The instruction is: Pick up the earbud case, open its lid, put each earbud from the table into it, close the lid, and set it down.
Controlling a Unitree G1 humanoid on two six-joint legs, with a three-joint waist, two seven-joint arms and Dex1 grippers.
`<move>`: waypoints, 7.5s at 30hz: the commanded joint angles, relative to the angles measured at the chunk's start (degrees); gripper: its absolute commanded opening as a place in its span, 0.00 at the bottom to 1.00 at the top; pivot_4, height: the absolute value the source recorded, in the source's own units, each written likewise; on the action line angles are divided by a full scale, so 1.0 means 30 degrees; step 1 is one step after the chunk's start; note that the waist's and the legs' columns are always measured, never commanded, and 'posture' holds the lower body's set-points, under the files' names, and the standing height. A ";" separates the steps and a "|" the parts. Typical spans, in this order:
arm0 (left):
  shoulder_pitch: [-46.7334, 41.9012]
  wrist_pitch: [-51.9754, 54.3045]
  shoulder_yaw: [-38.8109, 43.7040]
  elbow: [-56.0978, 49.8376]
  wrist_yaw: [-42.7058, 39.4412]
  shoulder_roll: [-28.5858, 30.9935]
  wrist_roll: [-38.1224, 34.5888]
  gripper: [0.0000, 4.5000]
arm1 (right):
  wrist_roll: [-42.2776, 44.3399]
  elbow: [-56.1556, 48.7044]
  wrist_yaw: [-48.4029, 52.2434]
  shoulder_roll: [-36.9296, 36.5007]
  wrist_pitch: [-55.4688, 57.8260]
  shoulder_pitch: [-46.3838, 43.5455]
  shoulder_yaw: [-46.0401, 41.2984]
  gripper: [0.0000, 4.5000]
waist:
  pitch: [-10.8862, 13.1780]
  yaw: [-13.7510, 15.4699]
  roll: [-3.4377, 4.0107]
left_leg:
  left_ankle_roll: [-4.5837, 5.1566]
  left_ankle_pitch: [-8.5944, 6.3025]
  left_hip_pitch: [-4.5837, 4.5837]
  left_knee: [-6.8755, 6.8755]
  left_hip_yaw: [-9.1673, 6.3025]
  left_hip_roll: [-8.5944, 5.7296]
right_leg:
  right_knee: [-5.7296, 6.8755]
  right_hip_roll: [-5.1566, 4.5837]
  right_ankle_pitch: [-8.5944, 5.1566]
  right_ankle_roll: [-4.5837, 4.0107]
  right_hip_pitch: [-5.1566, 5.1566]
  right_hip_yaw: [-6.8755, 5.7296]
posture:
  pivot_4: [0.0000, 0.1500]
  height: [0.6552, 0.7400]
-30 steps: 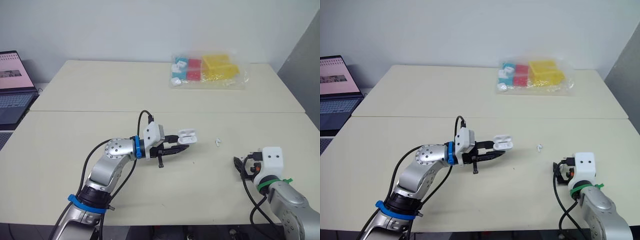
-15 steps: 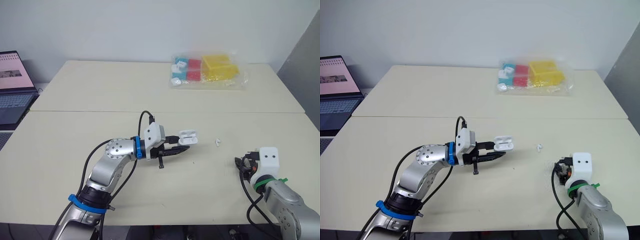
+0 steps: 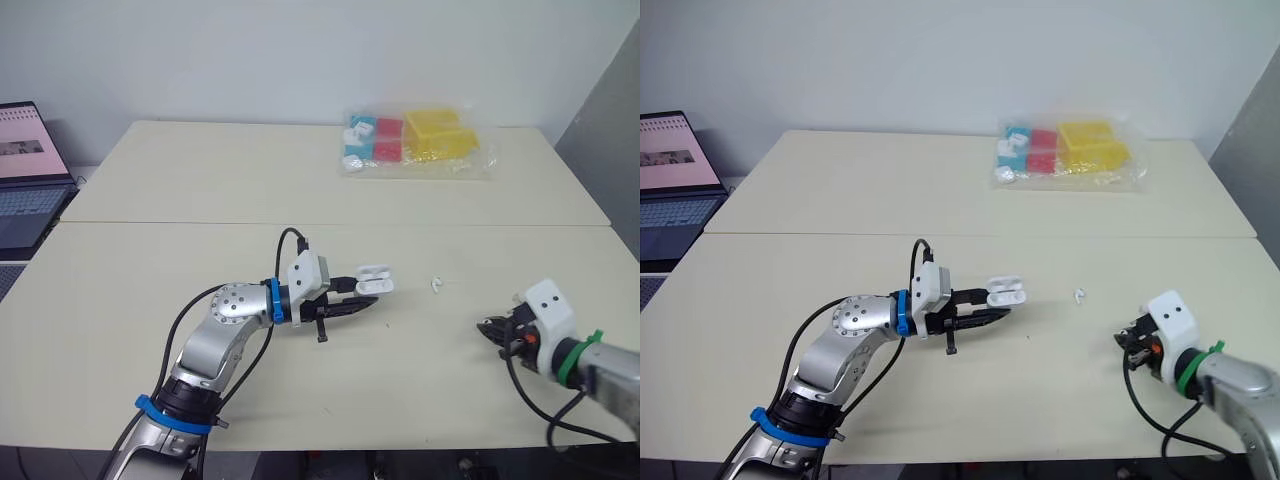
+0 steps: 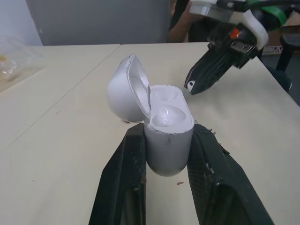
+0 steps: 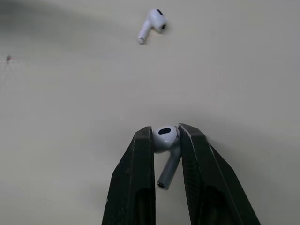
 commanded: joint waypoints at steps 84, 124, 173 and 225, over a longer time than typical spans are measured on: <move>0.1444 0.0211 -0.0447 -0.2247 0.1247 -0.0259 0.0452 0.18 | -0.8698 0.8905 1.3384 -0.6530 -1.5223 -0.5636 0.6285 0.74 | 0.0025 0.0044 0.0017 | -0.0005 -0.0001 0.0264 -0.0011 0.0016 0.0016 | 0.0000 -0.0031 -0.0018 -0.0029 0.0218 0.0017 | 1.00 0.97; 0.1718 0.0303 -0.0441 -0.2581 0.1476 -0.0285 0.0600 0.18 | -1.3298 1.4785 1.4766 -0.5101 -2.5762 -1.1533 1.0717 0.74 | 0.0029 0.0025 0.0024 | -0.0004 -0.0001 0.0270 -0.0023 0.0028 0.0020 | 0.0002 -0.0030 -0.0026 -0.0047 0.0212 0.0027 | 1.00 0.97; -0.0873 0.3929 0.1434 -0.1890 0.2830 -0.1853 -0.2450 0.18 | 0.5603 -0.2497 0.1558 0.3677 -0.1420 -0.8545 0.0349 0.09 | 0.0044 0.0061 0.0000 | -0.0007 -0.0002 0.0242 -0.0017 -0.0022 0.0005 | 0.0000 -0.0039 -0.0025 -0.0045 0.0229 -0.0004 | 1.00 0.97; -0.2108 0.7736 0.2565 -0.3278 0.3889 -0.1554 -0.5193 0.18 | 0.4457 -0.1555 -0.6268 0.9885 -0.4850 -0.7065 0.3331 0.09 | 0.0042 0.0025 -0.0006 | -0.0004 -0.0004 0.0127 -0.0047 -0.0044 0.0017 | -0.0066 -0.0014 -0.0028 -0.0041 0.0154 -0.0019 | 1.00 0.97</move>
